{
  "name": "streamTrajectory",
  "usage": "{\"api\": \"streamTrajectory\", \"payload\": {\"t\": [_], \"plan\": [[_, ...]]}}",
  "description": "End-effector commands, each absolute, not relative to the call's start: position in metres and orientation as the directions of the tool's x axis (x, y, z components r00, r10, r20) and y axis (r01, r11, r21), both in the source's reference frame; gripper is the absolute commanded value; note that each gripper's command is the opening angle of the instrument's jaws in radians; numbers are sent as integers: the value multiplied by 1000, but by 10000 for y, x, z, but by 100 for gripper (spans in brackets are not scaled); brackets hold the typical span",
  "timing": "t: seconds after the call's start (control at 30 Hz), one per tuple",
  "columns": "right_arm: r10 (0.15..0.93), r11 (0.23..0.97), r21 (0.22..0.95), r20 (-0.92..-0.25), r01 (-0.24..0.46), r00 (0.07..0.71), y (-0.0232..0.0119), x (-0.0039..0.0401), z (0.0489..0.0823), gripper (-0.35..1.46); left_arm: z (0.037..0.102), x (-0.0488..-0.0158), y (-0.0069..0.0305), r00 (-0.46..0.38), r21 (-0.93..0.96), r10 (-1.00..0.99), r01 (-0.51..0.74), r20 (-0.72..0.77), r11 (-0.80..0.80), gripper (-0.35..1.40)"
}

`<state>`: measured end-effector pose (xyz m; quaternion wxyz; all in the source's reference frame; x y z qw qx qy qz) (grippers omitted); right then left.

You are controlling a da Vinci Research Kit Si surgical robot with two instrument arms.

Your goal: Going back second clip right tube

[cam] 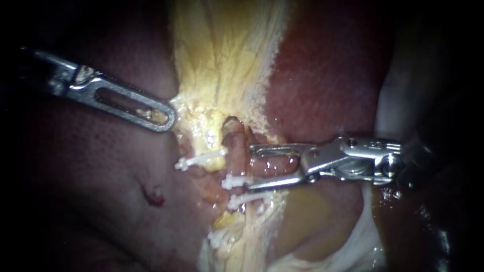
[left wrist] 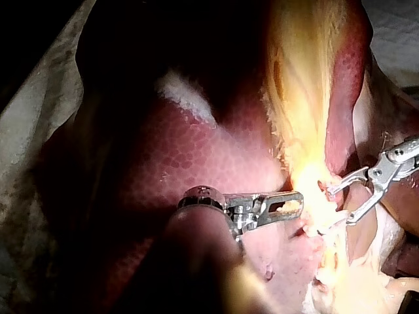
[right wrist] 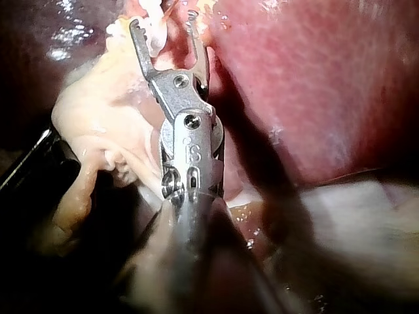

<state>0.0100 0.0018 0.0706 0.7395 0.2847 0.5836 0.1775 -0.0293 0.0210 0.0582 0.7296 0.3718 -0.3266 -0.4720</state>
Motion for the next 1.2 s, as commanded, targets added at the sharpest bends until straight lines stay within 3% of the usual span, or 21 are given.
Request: {"api": "streamTrajectory", "payload": {"t": [0.03, 0.33, 0.67, 1.2], "plan": [[584, 783, 618, -771, 76, 254, 19, 96, 703, 50, 582, -293, 210, 341, 851, -932, 446, 126, 278, -35], [492, 840, 529, -836, 122, 242, 30, 60, 679, 50, 582, -293, 210, 341, 851, -932, 446, 126, 278, -35], [453, 861, 490, -860, 136, 234, 44, 40, 662, 50, 584, -296, 209, 340, 850, -932, 447, 127, 279, -35], [442, 868, 478, -867, 134, 232, 48, 33, 657, 50, 626, -344, 187, 368, 859, -922, 426, 122, 284, -35]]}}
